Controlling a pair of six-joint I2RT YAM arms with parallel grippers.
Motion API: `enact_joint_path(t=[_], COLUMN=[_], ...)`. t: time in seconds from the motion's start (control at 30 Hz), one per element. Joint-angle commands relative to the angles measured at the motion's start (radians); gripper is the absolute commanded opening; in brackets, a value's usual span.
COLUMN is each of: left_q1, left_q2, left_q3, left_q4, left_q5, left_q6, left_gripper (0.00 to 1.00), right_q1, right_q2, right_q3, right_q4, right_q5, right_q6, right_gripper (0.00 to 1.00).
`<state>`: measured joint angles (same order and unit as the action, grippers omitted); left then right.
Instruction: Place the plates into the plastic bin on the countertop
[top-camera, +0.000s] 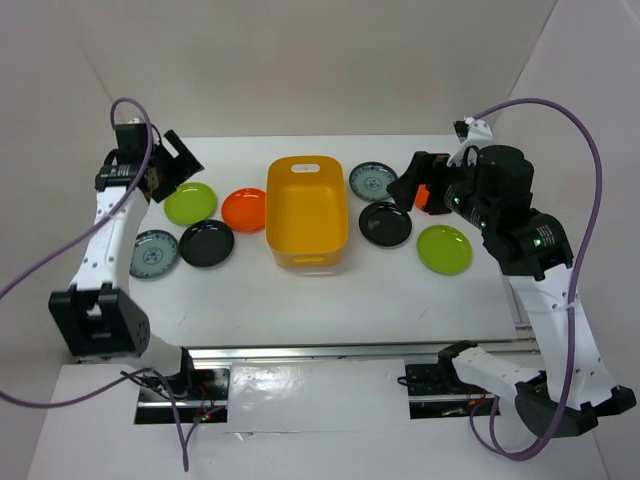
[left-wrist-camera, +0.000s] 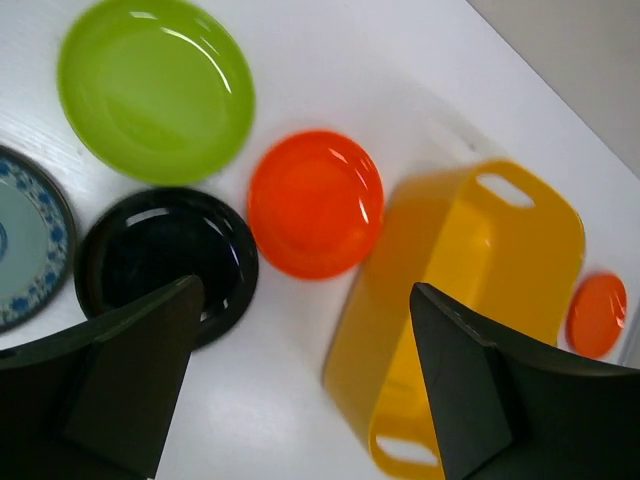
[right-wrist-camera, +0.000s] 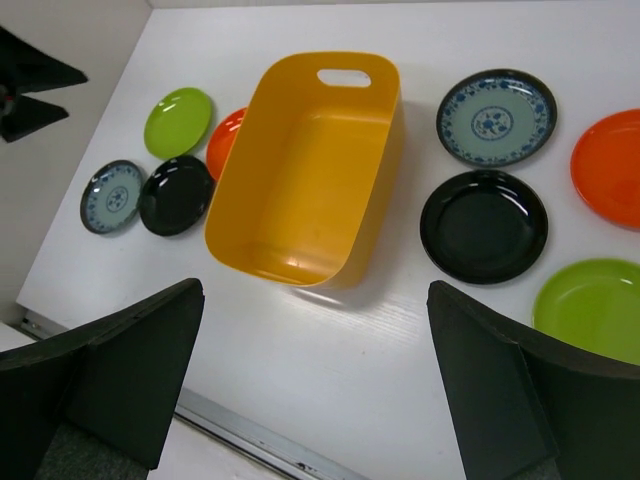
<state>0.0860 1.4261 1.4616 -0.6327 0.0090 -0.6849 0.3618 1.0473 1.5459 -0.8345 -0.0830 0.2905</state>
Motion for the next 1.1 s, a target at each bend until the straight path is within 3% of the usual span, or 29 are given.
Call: enact_joint_path(t=[0.0, 0.23, 0.5, 0.97, 1.07], left_q1=[0.084, 0.201, 0.297, 0.31, 0.31], left_q2=[0.15, 0.466, 0.663, 0.764, 0.777], left_q3=[0.1, 0.293, 0.367, 0.234, 0.233], left_q4=[0.084, 0.096, 0.096, 0.183, 0.183], left_q5=[-0.029, 0.019, 0.114, 0.204, 0.191], left_q6=[0.005, 0.102, 0.154, 0.166, 0.166], left_gripper=[0.96, 0.96, 0.96, 0.81, 0.69], right_q1=[0.005, 0.005, 0.005, 0.005, 0.005], right_q2=[0.006, 0.037, 0.057, 0.111, 0.111], right_q3=[0.01, -0.023, -0.052, -0.018, -0.018], right_q4=[0.092, 0.124, 0.156, 0.158, 0.17], right_q5=[-0.031, -0.04, -0.031, 0.0, 0.009], right_q6=[-0.025, -0.025, -0.025, -0.025, -0.025], right_gripper=[1.0, 1.0, 1.0, 1.0, 1.0])
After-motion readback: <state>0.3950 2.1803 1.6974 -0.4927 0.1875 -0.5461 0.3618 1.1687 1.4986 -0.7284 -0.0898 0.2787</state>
